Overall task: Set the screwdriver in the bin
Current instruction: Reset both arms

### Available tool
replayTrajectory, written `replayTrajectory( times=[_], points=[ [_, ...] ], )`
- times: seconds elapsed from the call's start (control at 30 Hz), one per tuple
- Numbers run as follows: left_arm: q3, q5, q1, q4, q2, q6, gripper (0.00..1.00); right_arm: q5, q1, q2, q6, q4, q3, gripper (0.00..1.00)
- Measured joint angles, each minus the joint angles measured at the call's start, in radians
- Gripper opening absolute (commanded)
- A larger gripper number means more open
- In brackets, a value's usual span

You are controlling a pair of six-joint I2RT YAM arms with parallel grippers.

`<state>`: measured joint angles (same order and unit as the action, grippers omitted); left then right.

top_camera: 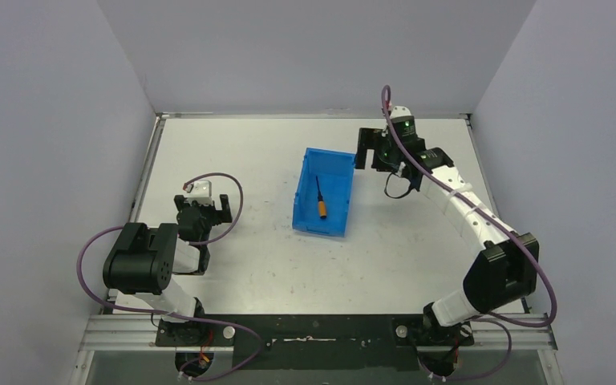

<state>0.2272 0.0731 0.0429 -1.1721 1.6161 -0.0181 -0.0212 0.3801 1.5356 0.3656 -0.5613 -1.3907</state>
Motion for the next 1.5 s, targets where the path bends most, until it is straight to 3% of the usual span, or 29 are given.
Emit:
replayTrajectory(
  times=[0.37, 0.8, 1.07, 1.5],
  points=[
    [0.0, 0.0, 0.0, 0.0, 0.0, 0.0, 0.97, -0.076, -0.275, -0.271, -0.041, 0.392, 0.523, 1.0],
    [0.0, 0.0, 0.0, 0.0, 0.0, 0.0, 0.97, 0.026, -0.341, -0.523, -0.068, 0.752, 1.009, 1.0],
    [0.0, 0.0, 0.0, 0.0, 0.0, 0.0, 0.97, 0.111, -0.341, -0.686, -0.074, 0.811, 1.145, 1.0],
    [0.0, 0.0, 0.0, 0.0, 0.0, 0.0, 0.97, 0.137, -0.341, -0.801, -0.093, 0.838, 1.184, 1.0]
  ],
)
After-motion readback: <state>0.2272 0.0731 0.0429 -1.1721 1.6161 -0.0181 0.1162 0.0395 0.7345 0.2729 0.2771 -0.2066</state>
